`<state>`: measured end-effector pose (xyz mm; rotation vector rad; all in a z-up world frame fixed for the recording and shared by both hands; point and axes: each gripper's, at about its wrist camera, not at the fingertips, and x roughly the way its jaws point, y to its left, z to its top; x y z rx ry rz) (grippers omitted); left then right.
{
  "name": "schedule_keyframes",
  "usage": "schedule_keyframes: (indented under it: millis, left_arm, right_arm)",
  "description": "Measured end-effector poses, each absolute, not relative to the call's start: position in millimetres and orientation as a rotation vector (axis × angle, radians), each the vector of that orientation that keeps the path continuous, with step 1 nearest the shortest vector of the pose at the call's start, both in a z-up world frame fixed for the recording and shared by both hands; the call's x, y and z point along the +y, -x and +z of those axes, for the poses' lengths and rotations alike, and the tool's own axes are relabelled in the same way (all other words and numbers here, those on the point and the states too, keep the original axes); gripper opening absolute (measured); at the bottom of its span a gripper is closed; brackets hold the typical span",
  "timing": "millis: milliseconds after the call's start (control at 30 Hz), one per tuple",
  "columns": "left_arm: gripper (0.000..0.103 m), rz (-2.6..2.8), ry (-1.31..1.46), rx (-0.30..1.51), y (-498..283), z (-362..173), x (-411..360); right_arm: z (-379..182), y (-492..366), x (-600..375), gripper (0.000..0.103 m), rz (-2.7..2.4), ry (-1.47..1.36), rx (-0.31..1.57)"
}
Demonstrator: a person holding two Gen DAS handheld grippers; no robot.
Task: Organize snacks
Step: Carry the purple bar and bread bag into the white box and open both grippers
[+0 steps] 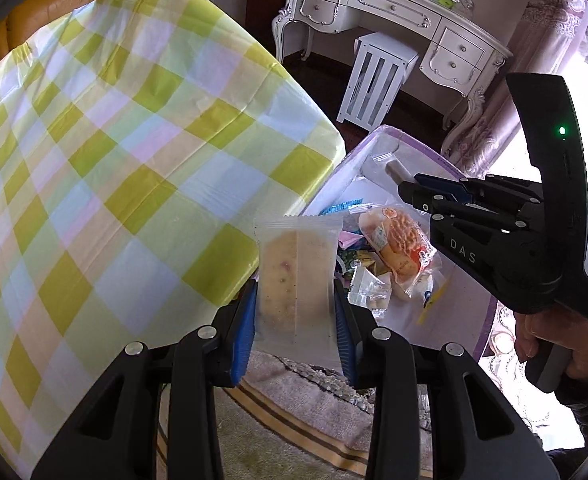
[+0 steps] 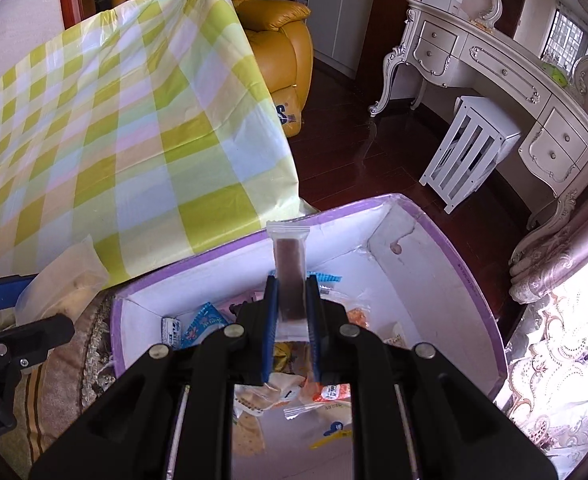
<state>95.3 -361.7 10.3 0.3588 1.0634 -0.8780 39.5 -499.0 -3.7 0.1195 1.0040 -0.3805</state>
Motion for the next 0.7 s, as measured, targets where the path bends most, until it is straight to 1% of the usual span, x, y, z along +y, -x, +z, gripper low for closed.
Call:
schedule_keyframes:
  millis: [333,467,533,567,600,633,667,700]
  left_arm:
    - [0.035,-0.888,-0.409,1.115,-88.7,-2.8,-390.9]
    - [0.036,-0.886,-0.408,1.143,-89.9,-7.4,-394.3]
    - [0.036,-0.885,-0.417,1.152,-88.6,-9.4,-396.3]
    - [0.036,-0.883,-0.419,1.153,-87.8,-9.8,-396.8]
    - [0.036,-0.881,-0.418,1.154,-87.1,-9.6,-397.0]
    - [0.04,-0.881,-0.412,1.157,-87.0,-9.1,-396.0]
    - [0.043,-0.879,-0.401,1.159,-86.7,-8.3,-394.6]
    - [0.052,-0.874,-0.388,1.16,-86.5,-6.9,-392.2]
  right_arm:
    - [-24.8,-19.9,-519.4,0.015,-0.411,-0.169,1.039]
    - [-27.9,-15.5,-523.1,0.018,-0.429,-0.172,1.04]
    - [-28.2,-13.7,-525.1,0.023,-0.433,-0.177,1.041]
    - [-27.7,-12.7,-525.9,0.03,-0.439,-0.178,1.041]
    - [-26.9,-11.1,-526.2,0.04,-0.447,-0.177,1.039]
    - [-25.8,-9.6,-526.0,0.045,-0.456,-0.175,1.037]
    - [-24.4,-8.0,-525.7,0.053,-0.464,-0.171,1.034]
    - [-22.5,-6.0,-525.0,0.059,-0.47,-0.169,1.032]
